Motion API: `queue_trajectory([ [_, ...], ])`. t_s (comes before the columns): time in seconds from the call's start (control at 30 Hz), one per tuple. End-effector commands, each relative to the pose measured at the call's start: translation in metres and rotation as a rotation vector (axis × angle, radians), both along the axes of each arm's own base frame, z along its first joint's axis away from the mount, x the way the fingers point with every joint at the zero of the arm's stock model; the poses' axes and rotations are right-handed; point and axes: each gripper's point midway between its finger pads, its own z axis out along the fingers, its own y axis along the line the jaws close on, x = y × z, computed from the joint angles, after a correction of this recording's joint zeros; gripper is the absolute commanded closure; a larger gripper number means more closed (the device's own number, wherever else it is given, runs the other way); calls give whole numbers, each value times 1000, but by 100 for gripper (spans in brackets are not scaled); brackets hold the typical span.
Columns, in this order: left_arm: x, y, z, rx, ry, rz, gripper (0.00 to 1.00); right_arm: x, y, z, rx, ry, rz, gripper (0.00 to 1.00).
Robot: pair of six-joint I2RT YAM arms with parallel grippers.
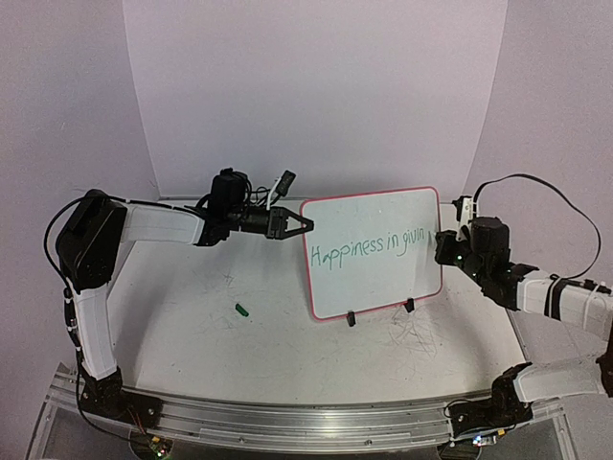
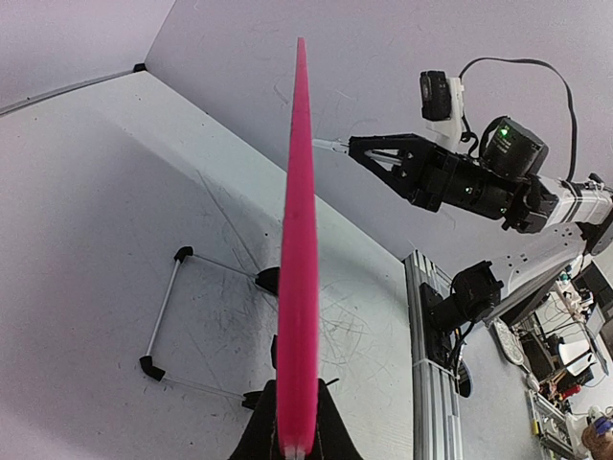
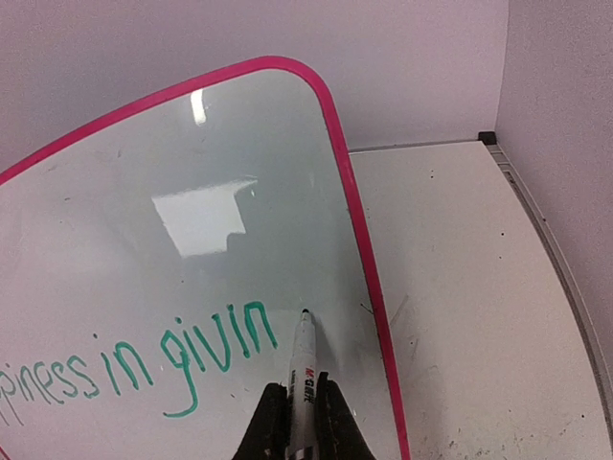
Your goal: Write a sentence on the whiteboard
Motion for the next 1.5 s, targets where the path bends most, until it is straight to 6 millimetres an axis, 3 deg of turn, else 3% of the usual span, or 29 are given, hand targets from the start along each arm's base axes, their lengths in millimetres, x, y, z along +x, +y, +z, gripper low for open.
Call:
queue_trajectory([
  [0.0, -25, -8, 3, 11, 9, -65, 100, 12, 4, 26, 32, -77, 9, 100],
  [0.43, -25, -8, 4, 10, 6, -66, 100, 18, 12, 27, 38, -82, 38, 100],
  [1.07, -25, -9, 5, 9, 5, -66, 100, -7, 10, -9, 48, 19, 68, 100],
  [1.47, -26, -9, 4, 10, 5, -68, 100, 2, 0, 7, 26, -26, 1, 100],
])
